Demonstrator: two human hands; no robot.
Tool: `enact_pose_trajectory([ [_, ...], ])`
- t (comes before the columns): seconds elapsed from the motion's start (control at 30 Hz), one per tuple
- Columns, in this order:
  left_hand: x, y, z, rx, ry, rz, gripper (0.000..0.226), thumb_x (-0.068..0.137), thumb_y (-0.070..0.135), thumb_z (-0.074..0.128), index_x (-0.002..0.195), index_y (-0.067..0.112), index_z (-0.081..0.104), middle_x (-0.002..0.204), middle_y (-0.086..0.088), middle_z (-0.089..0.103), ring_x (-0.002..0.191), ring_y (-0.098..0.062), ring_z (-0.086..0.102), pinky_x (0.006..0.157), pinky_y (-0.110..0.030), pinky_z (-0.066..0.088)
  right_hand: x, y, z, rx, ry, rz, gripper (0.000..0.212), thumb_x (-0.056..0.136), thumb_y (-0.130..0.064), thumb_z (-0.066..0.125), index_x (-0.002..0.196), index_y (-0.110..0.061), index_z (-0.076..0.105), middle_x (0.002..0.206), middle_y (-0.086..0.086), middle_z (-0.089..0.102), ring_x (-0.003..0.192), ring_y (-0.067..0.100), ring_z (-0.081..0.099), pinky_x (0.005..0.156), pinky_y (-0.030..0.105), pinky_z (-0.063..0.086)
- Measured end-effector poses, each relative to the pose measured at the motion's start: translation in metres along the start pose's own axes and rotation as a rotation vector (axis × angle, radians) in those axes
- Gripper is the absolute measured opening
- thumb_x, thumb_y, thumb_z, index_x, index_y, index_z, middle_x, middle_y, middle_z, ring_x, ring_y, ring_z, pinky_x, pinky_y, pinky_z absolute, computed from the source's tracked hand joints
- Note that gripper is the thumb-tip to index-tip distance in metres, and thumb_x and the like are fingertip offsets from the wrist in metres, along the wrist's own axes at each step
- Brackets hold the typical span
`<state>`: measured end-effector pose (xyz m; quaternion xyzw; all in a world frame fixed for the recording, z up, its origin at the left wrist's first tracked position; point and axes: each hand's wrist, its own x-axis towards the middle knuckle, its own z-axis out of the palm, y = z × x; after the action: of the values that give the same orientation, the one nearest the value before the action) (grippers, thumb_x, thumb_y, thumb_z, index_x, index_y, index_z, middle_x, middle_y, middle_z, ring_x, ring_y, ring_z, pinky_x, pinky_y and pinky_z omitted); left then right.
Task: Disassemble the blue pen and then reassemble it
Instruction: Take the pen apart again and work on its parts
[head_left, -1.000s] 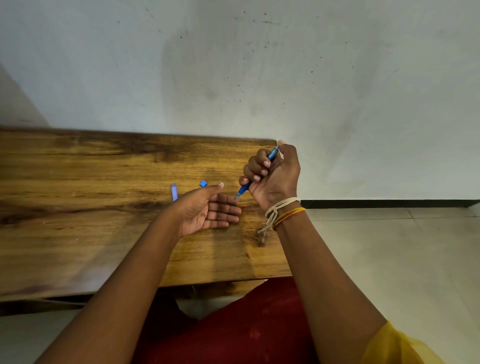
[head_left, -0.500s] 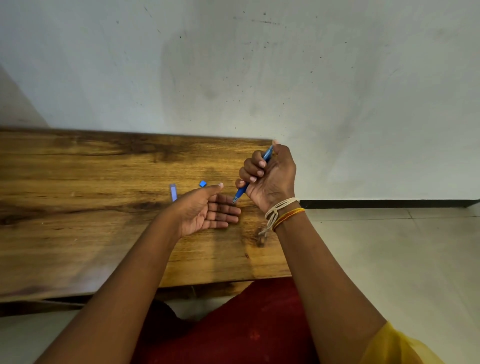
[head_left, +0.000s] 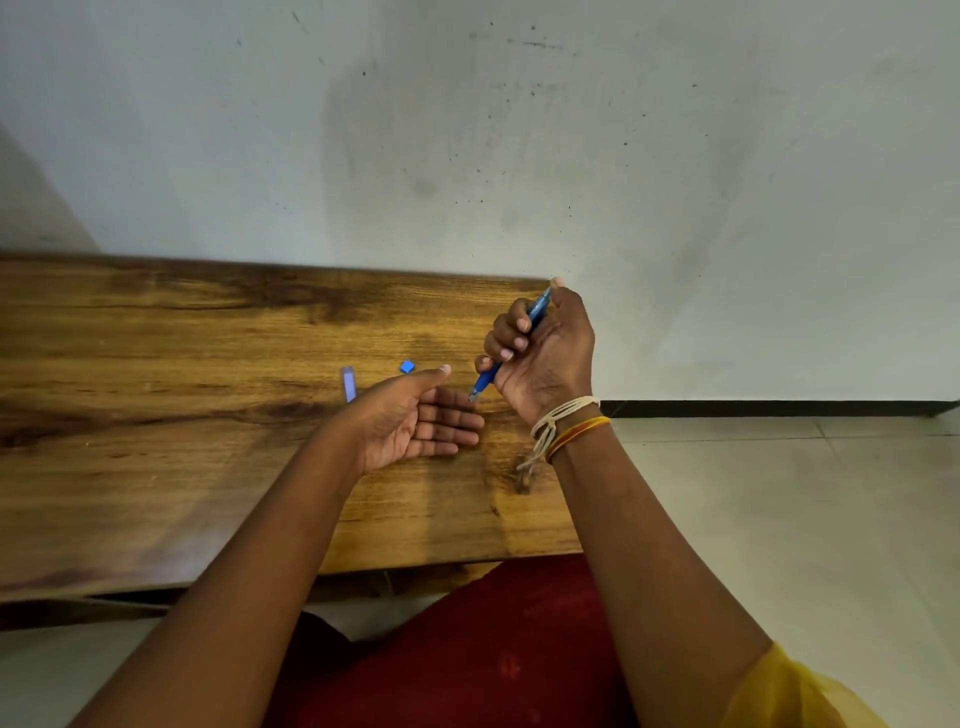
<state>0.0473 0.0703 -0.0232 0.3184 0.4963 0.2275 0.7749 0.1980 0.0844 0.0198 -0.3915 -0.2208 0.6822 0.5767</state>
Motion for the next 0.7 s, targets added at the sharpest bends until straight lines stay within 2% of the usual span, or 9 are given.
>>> enact_pose_trajectory([
  [0.13,0.0007,-0.0003,-0.0015,0.023,-0.036,0.019,0.039,0.094,0.038,0.051,0.107,0.005,0.067,0.105,-0.016,0.073,0.097,-0.027,0.071,0.082,-0.033,0.055,0.0012,0.0005,-0.0038,0.084,0.008,0.035,0.052,0.092,-0.051,0.03,0.055,-0.015,0.033,0.044,-0.003,0.026,0.047,0.014,0.024,0.056,0.028,0.026],
  [0.3,0.0022,-0.0033,-0.0019,0.007,-0.014,0.094,0.019,0.088,0.02,0.063,0.099,0.006,0.07,0.102,-0.014,0.074,0.092,-0.024,0.072,0.081,-0.032,0.056,0.0032,-0.0013,-0.007,0.185,0.002,0.055,0.052,0.089,-0.052,0.031,0.051,-0.016,0.034,0.043,-0.004,0.026,0.045,0.013,0.025,0.056,0.028,0.026],
  [0.57,0.0043,-0.006,-0.0027,-0.044,0.054,0.106,0.022,0.078,0.017,0.072,0.096,0.005,0.069,0.09,-0.009,0.076,0.082,-0.021,0.074,0.074,-0.029,0.058,0.0029,-0.0016,-0.0096,0.244,0.01,0.048,0.052,0.087,-0.051,0.032,0.048,-0.016,0.034,0.042,-0.004,0.025,0.042,0.012,0.025,0.056,0.027,0.024],
  [0.7,0.0037,-0.0051,-0.0025,-0.051,0.039,0.103,0.031,0.069,0.02,0.075,0.096,0.005,0.068,0.087,-0.008,0.076,0.082,-0.022,0.074,0.074,-0.03,0.058,0.0033,-0.0021,-0.0096,0.264,0.022,0.056,0.051,0.087,-0.05,0.033,0.049,-0.016,0.033,0.041,-0.004,0.025,0.043,0.012,0.023,0.056,0.027,0.024],
])
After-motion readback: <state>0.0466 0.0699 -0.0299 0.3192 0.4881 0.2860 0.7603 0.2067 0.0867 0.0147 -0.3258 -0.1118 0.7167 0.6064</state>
